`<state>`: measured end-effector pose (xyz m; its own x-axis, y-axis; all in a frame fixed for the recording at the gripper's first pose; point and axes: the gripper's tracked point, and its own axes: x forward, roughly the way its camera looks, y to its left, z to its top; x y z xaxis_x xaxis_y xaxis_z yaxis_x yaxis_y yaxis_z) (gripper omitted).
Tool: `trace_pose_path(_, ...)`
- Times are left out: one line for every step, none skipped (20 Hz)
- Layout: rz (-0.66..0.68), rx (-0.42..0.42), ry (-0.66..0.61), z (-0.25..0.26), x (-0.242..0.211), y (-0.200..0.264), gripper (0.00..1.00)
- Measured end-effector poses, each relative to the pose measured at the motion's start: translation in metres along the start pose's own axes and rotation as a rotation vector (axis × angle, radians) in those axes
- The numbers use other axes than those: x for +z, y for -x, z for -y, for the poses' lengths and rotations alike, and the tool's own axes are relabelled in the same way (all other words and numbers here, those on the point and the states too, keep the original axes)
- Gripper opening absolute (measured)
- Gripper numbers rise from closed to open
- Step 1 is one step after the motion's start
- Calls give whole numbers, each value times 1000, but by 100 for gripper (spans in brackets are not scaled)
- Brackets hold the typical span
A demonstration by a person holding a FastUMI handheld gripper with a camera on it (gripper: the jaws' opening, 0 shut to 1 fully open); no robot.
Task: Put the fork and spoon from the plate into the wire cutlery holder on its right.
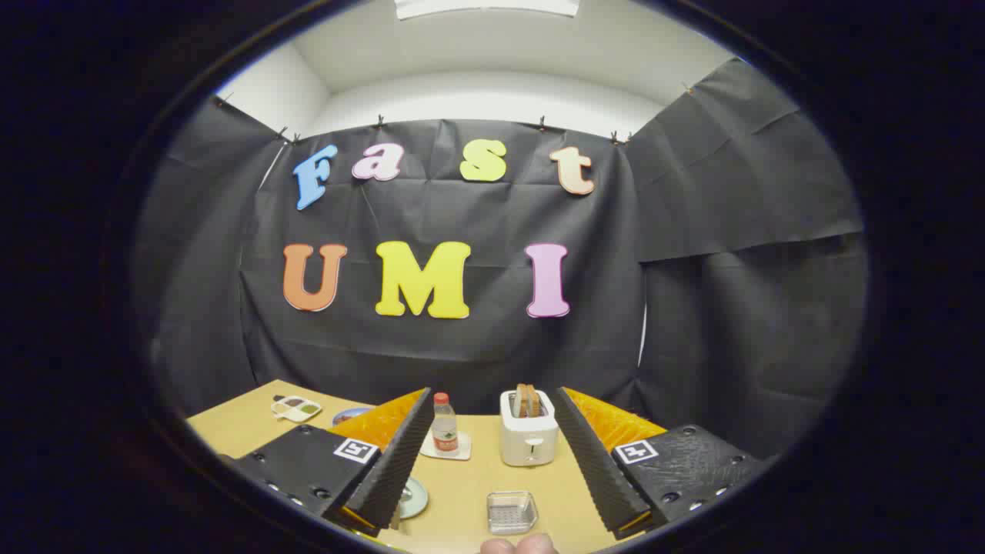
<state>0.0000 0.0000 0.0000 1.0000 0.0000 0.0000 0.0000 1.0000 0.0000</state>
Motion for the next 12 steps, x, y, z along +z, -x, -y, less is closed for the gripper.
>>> trace_pose_path(0,3,-8,-4,0,1,95)
trace_pose_path(-1,10,-11,-7,0,3,95)
trace_pose_path(-2,19,-12,-12,-1,2,95)
trace_pose_path(-4,27,-11,-16,1,1,95)
trace_pose_path(-5,26,-11,-16,1,1,95)
trace_pose_path(-5,20,-10,-16,3,1,95)
trace_pose_path(0,19,-14,-17,4,3,95)
trace_pose_path(5,22,-17,-19,6,3,95)
trace_pose_path(5,25,-13,-20,5,3,95)
trace_pose_path(6,29,-4,-22,6,4,95)
trace_pose_path(6,32,4,-23,7,4,95)
trace_pose_path(6,37,6,-24,8,5,95)
